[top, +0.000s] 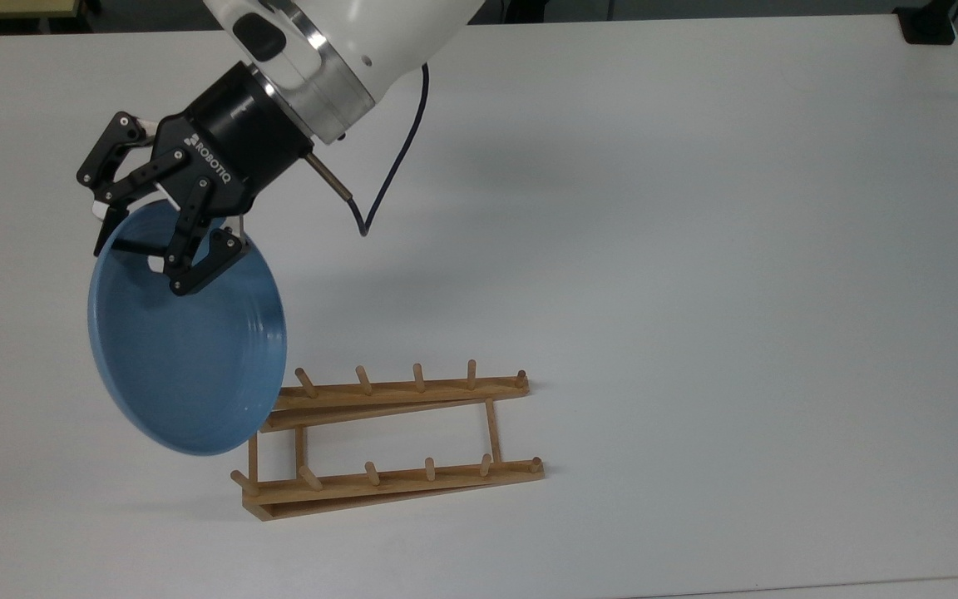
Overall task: Place plate in plate rack
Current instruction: 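Lower the upright plate between the rack's end pegs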
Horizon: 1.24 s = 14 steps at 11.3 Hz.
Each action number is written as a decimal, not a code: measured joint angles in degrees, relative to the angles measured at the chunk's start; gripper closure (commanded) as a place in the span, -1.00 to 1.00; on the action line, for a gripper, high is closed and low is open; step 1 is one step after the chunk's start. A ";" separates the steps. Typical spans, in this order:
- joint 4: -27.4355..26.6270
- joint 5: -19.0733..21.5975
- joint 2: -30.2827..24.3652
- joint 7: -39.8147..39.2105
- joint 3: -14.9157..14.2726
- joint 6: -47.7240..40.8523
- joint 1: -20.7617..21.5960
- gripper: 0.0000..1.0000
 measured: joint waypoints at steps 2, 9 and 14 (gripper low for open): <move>0.87 -2.69 1.24 0.07 0.01 0.00 0.03 1.00; 1.82 -13.58 6.39 4.50 0.44 0.02 0.74 1.00; 1.90 -16.21 8.47 6.71 0.47 0.02 2.48 1.00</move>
